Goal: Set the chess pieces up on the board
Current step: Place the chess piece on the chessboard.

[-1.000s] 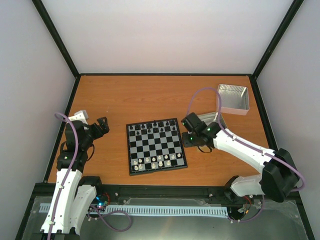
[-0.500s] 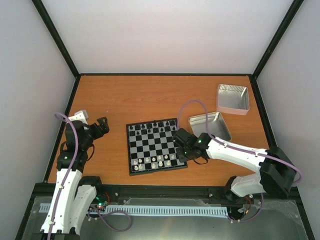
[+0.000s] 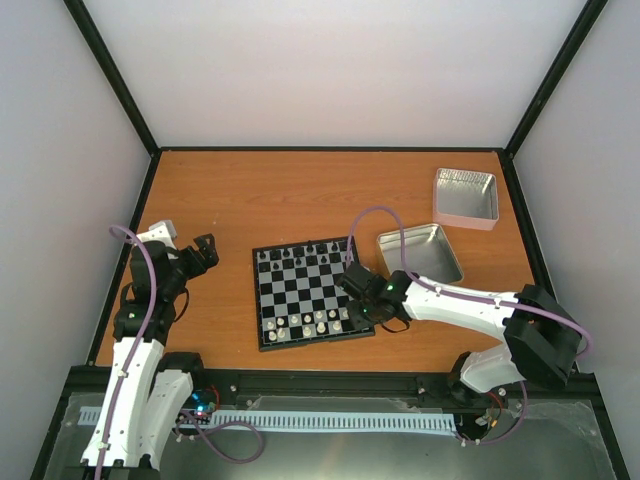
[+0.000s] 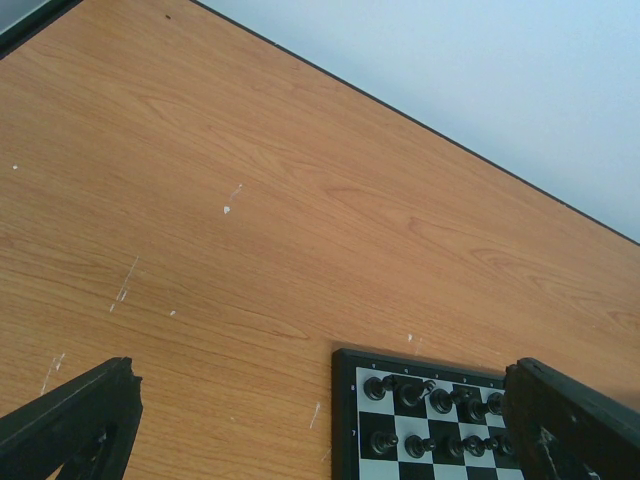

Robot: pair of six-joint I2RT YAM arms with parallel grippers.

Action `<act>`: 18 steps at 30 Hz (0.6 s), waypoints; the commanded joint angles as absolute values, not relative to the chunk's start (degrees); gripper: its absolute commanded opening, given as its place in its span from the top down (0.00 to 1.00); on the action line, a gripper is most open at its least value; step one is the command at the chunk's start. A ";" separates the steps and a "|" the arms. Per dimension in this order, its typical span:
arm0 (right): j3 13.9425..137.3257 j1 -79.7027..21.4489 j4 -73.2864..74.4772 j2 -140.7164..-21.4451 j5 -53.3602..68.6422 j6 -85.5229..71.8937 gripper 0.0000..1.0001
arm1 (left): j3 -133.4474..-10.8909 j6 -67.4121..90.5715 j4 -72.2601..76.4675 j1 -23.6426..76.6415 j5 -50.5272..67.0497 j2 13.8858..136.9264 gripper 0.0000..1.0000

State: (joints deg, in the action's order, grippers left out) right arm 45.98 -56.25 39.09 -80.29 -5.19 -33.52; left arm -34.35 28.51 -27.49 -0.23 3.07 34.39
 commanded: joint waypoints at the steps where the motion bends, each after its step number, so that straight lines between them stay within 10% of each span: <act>1: 44.74 -57.14 38.34 -80.83 -4.24 -34.24 0.88 | -36.30 27.77 -26.57 0.00 3.34 34.25 0.00; 18: 45.62 -57.57 41.66 -79.67 -5.35 -34.29 0.75 | -36.30 27.78 -26.55 -0.07 3.48 34.28 0.00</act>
